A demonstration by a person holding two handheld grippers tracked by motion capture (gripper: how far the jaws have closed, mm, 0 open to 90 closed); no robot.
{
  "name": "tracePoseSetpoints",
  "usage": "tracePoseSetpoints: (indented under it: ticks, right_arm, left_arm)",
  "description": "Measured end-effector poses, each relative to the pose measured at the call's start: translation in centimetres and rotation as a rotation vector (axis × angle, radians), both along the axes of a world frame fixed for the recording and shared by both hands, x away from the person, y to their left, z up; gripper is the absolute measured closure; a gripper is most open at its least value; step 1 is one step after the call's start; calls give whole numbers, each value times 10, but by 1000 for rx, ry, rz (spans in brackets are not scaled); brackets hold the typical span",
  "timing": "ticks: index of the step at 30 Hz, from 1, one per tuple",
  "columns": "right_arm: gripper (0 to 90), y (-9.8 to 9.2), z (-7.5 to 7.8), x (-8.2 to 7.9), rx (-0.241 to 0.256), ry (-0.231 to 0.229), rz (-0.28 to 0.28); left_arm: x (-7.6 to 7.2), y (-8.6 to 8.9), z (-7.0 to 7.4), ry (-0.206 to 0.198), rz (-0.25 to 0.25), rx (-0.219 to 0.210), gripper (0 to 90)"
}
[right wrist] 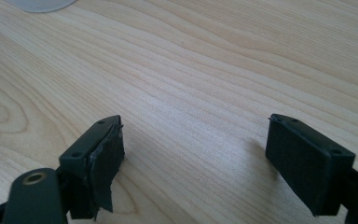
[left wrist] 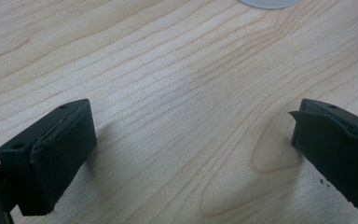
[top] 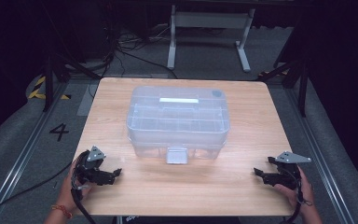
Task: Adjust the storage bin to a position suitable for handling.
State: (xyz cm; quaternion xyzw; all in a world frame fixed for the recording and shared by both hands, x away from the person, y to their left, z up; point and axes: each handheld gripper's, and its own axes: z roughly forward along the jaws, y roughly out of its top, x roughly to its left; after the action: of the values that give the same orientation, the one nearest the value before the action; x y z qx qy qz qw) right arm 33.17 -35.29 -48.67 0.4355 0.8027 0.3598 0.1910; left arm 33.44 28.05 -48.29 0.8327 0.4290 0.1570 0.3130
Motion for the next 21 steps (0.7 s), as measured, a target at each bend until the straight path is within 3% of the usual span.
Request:
tracePoseSetpoints:
  ticks: [11,21]
  right_arm:
    - [198,0,0,0,-1,0,1]
    - [240,0,5,4,-35,-6,14]
  left_arm:
    - [-1,1,0,3,-8,-2,3]
    - [-2,3,0,3,-18,-2,3]
